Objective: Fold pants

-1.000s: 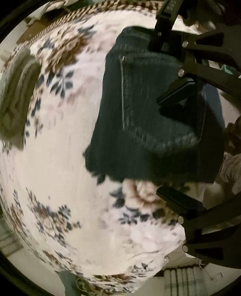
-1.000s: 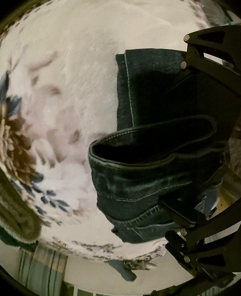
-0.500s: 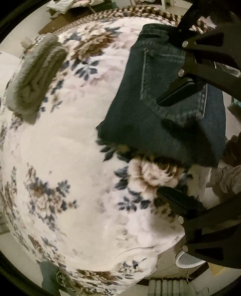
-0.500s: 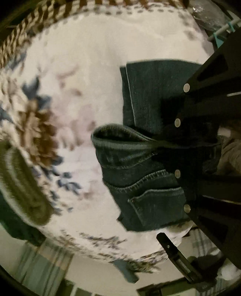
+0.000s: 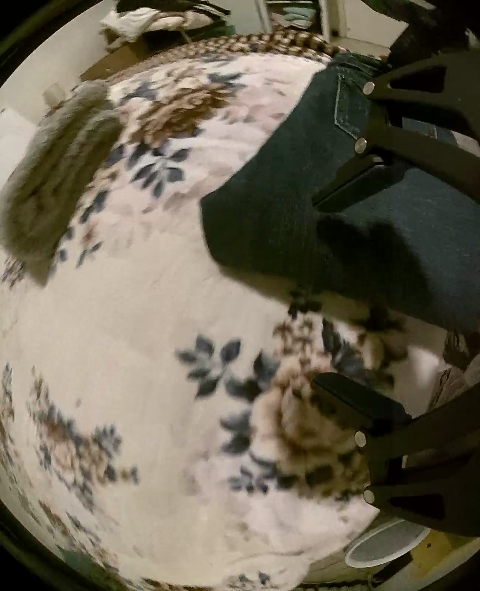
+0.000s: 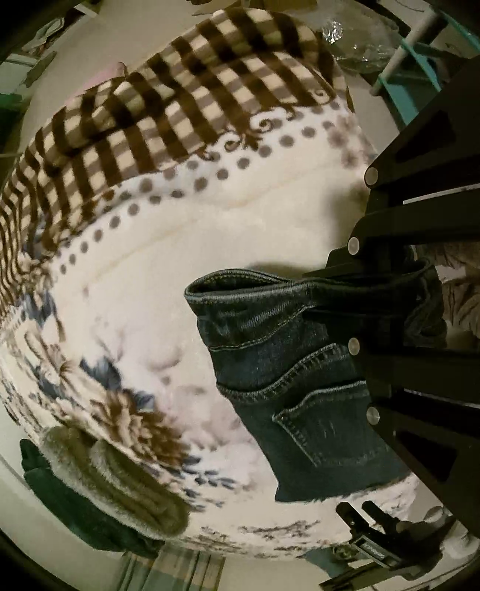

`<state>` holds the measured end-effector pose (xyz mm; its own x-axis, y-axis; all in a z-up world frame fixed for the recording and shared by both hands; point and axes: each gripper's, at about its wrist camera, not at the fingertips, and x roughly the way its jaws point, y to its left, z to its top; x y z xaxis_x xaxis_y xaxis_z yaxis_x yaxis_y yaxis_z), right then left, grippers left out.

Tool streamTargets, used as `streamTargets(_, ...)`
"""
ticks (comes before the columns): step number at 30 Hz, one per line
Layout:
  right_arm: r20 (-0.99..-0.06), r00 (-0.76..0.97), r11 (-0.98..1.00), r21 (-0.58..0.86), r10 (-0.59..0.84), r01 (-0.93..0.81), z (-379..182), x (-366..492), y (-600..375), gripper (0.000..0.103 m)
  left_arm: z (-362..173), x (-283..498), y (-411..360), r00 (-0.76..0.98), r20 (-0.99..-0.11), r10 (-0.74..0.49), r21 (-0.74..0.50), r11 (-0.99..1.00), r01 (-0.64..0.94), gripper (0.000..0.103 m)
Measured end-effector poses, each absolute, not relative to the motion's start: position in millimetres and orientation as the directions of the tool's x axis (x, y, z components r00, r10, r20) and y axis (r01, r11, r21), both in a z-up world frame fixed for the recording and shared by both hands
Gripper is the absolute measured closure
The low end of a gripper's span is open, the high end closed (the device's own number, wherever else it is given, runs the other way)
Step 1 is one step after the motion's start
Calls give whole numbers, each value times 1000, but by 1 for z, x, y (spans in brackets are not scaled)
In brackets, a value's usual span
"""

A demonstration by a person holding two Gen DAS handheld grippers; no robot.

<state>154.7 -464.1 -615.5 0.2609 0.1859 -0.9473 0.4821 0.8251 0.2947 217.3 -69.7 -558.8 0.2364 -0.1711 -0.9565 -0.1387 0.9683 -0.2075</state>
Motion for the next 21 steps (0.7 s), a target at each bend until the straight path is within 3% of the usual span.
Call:
streamTargets(5, -956, 219, 790, 285, 194, 542, -644, 150, -471, 83, -575, 223, -79, 210, -962, -176, -202, 974, -106, 14)
streamTargets(7, -946, 223, 762, 323, 236, 561, -647, 146, -477, 72, -573, 224, -78, 203, -960, -190, -215, 971, -108, 15)
streamTargets(9, -923, 241, 712, 385, 300, 587, -644, 141, -486, 51, -569, 224, -75, 201, -959, -200, -225, 968, -111, 15)
streamTargets(10, -914, 250, 690, 406, 320, 599, -642, 135, -491, 48, -568, 223, -72, 201, -957, -211, -237, 965, -115, 15)
streamTargets(12, -896, 260, 646, 441, 361, 623, -641, 122, -498, 30, -565, 219, -67, 198, -952, -235, -262, 957, -127, 15)
streamTargets(13, -889, 247, 629, 449, 385, 635, -646, 116, -500, 29, -564, 218, -67, 199, -951, -239, -267, 955, -130, 15)
streamTargets(16, -850, 206, 558, 482, 485, 676, -673, 107, -496, 30, -565, 210, -67, 199, -949, -243, -271, 954, -127, 15)
streamTargets(18, -822, 260, 476, 518, 507, 710, -685, 98, -492, 58, -566, 205, -68, 194, -953, -234, -260, 959, -117, 15)
streamTargets(21, -862, 283, 548, 491, 421, 678, -661, 99, -479, 74, -564, 199, -70, 193, -954, -227, -249, 964, -97, 15)
